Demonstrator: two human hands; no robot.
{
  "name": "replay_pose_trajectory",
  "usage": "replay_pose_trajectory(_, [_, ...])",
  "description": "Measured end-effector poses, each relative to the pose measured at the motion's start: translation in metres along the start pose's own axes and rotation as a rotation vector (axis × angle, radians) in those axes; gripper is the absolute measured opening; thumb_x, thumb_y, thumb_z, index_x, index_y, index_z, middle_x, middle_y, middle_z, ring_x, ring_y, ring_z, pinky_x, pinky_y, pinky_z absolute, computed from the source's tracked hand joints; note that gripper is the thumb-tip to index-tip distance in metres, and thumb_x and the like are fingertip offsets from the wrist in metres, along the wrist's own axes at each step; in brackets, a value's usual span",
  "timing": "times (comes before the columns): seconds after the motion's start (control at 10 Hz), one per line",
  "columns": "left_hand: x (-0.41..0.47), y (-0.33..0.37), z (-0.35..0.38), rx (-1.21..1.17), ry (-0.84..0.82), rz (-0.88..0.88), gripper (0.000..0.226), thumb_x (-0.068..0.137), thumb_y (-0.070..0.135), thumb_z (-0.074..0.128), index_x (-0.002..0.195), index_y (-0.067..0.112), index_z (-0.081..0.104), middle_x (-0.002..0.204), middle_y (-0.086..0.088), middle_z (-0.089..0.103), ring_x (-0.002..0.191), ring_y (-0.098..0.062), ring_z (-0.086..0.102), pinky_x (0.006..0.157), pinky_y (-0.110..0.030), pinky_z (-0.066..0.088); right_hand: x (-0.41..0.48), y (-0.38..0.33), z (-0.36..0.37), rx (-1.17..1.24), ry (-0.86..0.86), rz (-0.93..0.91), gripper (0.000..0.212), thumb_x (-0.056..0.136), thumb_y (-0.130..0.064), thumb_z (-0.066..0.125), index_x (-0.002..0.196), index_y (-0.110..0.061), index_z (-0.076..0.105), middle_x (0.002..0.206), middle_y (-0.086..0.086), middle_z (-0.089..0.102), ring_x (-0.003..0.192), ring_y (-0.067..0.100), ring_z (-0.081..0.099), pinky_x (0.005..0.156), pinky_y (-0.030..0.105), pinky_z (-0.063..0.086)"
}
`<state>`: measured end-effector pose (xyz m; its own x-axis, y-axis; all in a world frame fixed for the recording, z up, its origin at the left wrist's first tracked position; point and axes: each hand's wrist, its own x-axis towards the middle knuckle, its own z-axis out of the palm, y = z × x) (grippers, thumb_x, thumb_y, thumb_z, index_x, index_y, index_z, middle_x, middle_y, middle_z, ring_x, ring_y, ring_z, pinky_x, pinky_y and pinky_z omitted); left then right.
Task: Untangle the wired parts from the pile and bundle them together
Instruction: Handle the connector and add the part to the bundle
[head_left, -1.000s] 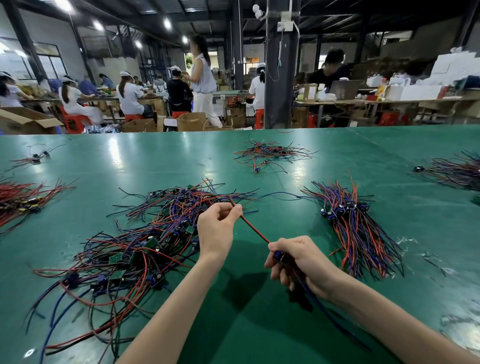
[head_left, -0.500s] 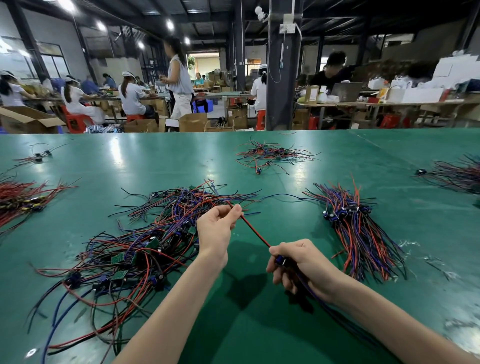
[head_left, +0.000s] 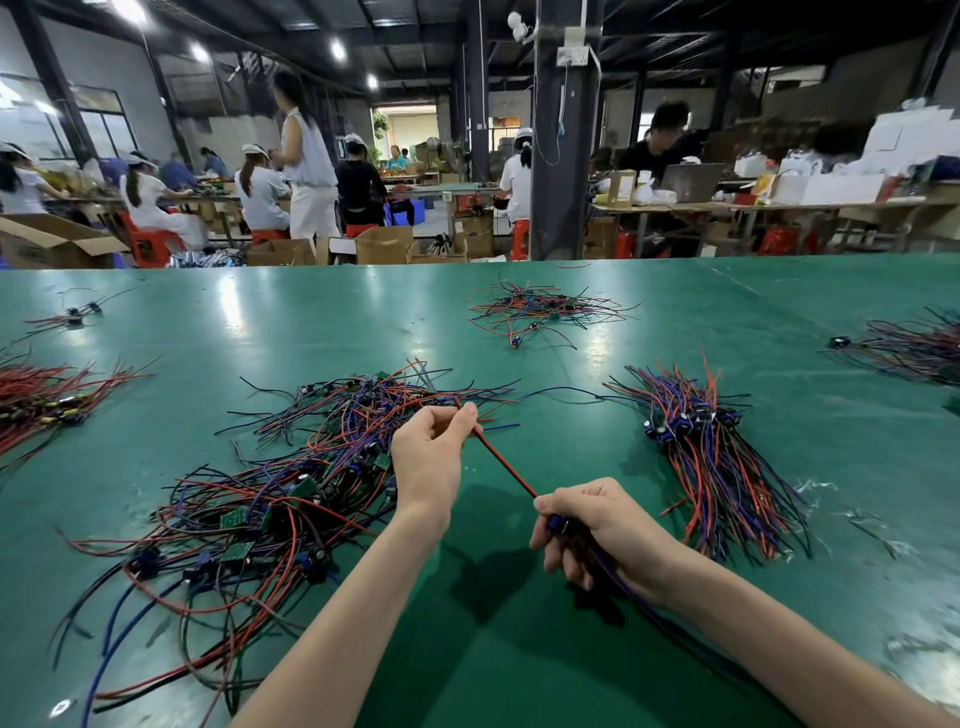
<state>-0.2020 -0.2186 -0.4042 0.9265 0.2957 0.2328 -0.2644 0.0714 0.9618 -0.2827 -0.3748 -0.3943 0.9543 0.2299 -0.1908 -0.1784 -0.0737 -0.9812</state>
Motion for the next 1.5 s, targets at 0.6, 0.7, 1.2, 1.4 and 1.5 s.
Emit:
replay_pose_trajectory(0.6, [0.003, 0.003, -0.003, -0.084, -0.039, -0.068, 0.018, 0.088, 0.011, 0.065, 0.071, 0.013, 0.07, 0.063, 0.002, 0.07, 0.059, -0.006, 0.054, 0.057, -0.013, 0.046, 0.001, 0.0, -0.002, -0.017, -0.022, -0.032, 0.041, 0.092, -0.012, 0.05, 0.055, -0.005, 0.067, 0.048, 0.014, 0.058, 0.03, 0.013, 0.046, 0.031, 0.017, 0.035])
replay_pose_trajectory(0.7, [0.003, 0.001, -0.004, -0.079, -0.045, -0.083, 0.017, 0.089, 0.011, 0.063, 0.074, 0.013, 0.071, 0.065, 0.002, 0.071, 0.061, -0.005, 0.055, 0.058, -0.013, 0.046, 0.001, 0.0, -0.003, -0.017, -0.025, -0.031, 0.041, 0.092, -0.012, 0.05, 0.055, -0.005, 0.067, 0.048, 0.014, 0.058, 0.03, 0.013, 0.047, 0.03, 0.017, 0.035])
replay_pose_trajectory(1.2, [-0.035, 0.013, 0.019, -0.204, -0.188, -0.348, 0.035, 0.08, 0.041, 0.064, 0.092, 0.008, 0.064, 0.085, -0.001, 0.068, 0.072, -0.011, 0.057, 0.059, -0.02, 0.051, 0.006, -0.003, -0.011, 0.122, 0.263, -0.191, 0.03, 0.092, -0.02, 0.056, 0.077, -0.003, 0.076, 0.059, -0.004, 0.063, 0.048, 0.001, 0.049, 0.05, 0.014, 0.039])
replay_pose_trajectory(1.4, [-0.061, 0.008, 0.032, -0.162, -0.644, -0.34, 0.031, 0.075, 0.032, 0.061, 0.09, 0.004, 0.065, 0.07, 0.003, 0.068, 0.059, -0.005, 0.057, 0.061, -0.016, 0.049, 0.009, -0.005, -0.019, 0.191, 0.301, -0.176, 0.028, 0.094, -0.028, 0.053, 0.1, -0.01, 0.074, 0.056, -0.01, 0.061, 0.048, -0.002, 0.05, 0.056, 0.018, 0.037])
replay_pose_trajectory(1.5, [-0.063, 0.006, 0.032, -0.188, -0.678, -0.327, 0.021, 0.072, 0.025, 0.064, 0.081, 0.006, 0.064, 0.065, 0.006, 0.065, 0.057, -0.002, 0.056, 0.059, -0.014, 0.047, 0.009, -0.006, -0.019, 0.26, 0.225, -0.155, 0.03, 0.094, -0.03, 0.052, 0.1, -0.01, 0.074, 0.076, 0.006, 0.068, 0.057, 0.012, 0.058, 0.051, 0.02, 0.049])
